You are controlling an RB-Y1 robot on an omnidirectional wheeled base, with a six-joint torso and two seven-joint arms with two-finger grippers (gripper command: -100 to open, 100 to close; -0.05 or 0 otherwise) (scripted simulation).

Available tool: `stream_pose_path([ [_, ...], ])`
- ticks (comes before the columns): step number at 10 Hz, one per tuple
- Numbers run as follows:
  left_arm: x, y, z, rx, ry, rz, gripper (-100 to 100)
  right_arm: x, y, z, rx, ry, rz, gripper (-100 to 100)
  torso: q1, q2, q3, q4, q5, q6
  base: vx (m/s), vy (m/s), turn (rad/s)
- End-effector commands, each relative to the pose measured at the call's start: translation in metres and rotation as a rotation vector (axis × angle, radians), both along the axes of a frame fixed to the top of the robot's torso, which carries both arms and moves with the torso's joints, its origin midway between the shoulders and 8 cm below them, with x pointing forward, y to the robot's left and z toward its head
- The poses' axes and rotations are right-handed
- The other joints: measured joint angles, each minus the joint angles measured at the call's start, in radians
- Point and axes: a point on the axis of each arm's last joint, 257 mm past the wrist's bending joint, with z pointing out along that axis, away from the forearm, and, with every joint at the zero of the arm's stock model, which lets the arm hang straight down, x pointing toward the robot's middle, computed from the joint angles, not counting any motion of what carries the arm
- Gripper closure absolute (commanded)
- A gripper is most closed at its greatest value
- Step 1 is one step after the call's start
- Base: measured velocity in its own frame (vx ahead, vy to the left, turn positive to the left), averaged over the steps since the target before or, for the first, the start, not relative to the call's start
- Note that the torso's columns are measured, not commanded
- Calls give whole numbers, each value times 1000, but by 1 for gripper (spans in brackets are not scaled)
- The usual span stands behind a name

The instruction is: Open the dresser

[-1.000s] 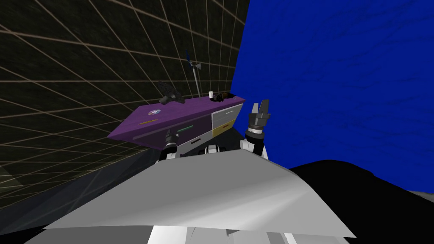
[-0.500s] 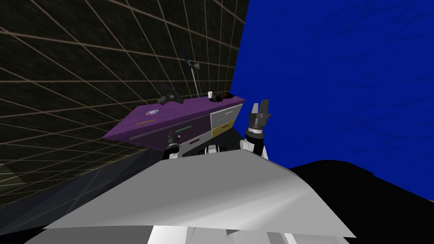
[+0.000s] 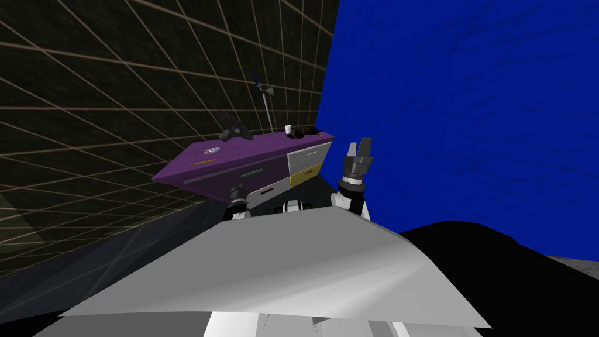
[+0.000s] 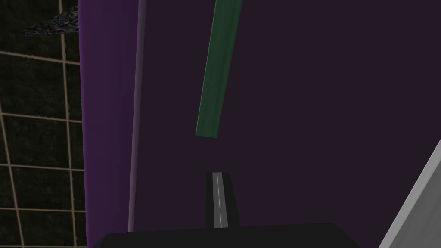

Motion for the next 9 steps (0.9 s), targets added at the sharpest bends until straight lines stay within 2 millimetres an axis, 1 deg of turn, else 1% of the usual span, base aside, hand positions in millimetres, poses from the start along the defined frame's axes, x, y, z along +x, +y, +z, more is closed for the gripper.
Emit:
stream_pose_path([
  [1,0,6,4,26,4,-11,-100,0,0,0,0,0,0,0,5,-7,-4,-2,2,0,-18,-15,-2],
  [2,1,10,6,43,7,-18,-100,0,0,0,0,0,0,0,7,-9,-6,-3,2,0,7,-3,0],
  [5,2,22,16,97,15,-38,-100,0,0,0,0,0,0,0,2,-3,-2,-1,1,0,42,11,-2],
  [8,3,27,18,91,26,-30,-100,0,0,0,0,0,0,0,1,-6,-4,-2,1,0,169,9,-7],
  [9,2,20,11,49,26,-11,-100,0,0,0,-1,0,0,0,3,-5,-3,-1,1,0,175,23,-8],
])
